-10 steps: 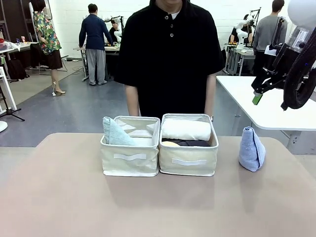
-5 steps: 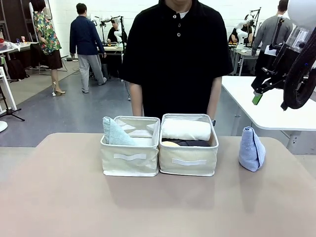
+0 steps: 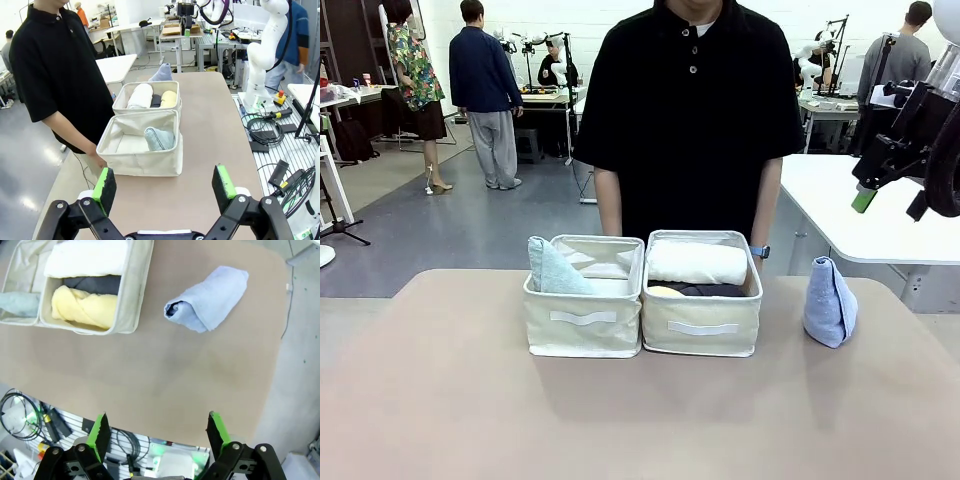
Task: Sort the towels based on their folding style.
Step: Pick up another triangle-folded towel from the table and place it in the left Fabric basket.
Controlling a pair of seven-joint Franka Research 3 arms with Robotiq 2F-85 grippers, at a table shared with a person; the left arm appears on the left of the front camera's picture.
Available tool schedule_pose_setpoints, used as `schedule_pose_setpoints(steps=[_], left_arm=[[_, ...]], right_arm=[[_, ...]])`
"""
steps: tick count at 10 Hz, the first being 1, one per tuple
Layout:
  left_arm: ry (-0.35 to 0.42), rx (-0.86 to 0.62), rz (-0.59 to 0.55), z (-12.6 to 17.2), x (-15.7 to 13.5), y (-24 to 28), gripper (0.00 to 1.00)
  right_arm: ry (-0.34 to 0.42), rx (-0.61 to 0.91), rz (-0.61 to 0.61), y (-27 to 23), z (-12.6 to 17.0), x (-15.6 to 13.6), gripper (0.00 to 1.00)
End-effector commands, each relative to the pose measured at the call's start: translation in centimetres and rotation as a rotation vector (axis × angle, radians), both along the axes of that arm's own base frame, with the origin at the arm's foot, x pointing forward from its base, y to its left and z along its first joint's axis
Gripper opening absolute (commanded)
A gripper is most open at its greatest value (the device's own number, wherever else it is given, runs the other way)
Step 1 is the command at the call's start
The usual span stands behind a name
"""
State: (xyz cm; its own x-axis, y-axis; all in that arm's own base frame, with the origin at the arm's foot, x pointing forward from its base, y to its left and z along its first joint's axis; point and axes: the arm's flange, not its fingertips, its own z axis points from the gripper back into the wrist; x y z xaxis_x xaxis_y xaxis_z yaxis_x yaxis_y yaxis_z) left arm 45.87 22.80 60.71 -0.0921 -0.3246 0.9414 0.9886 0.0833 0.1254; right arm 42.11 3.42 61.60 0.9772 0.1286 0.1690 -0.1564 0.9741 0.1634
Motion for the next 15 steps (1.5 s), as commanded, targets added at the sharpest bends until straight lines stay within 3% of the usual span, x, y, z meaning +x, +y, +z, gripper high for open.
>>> schedule_pose_setpoints(steps=[1,2,5,9,10,13,14,15], left_arm=[[-0.007,-0.014,-0.001,0.2,-0.2,-0.1,1.0],[-0.007,-0.014,-0.001,0.2,-0.2,-0.1,1.0],[-0.007,-0.014,-0.001,0.2,-0.2,-0.1,1.0],[-0.007,-0.014,-0.001,0.2,-0.2,-0.1,1.0],[-0.007,-0.014,-0.001,0.2,-0.2,-0.1,1.0],[-0.007,-0.014,-0.001,0.2,-0.2,-0.1,1.0],[-0.007,-0.014,-0.001,0.2,-0.2,-0.1,1.0],[-0.007,-0.014,-0.001,0.2,-0.2,-0.1,1.0]], right_arm=[[0.005,0.001,0.008,0.1,-0.6,-0.3,1.0],[0.0,0.0,0.0,0.0,0.0,0.0,1.0],[0.04,-0.103,-0.357,3.5,-0.9,4.3,1.0],[0.122,-0.259,-0.583,6.2,-5.9,10.7,1.0],[0.14,-0.253,-0.62,6.1,-7.4,11.9,1.0],[0.233,-0.136,-0.556,5.3,-10.2,13.6,1.0],[0.17,-0.224,-0.594,5.5,-10.6,12.8,1.0],[0.17,-0.224,-0.594,5.5,-10.6,12.8,1.0]])
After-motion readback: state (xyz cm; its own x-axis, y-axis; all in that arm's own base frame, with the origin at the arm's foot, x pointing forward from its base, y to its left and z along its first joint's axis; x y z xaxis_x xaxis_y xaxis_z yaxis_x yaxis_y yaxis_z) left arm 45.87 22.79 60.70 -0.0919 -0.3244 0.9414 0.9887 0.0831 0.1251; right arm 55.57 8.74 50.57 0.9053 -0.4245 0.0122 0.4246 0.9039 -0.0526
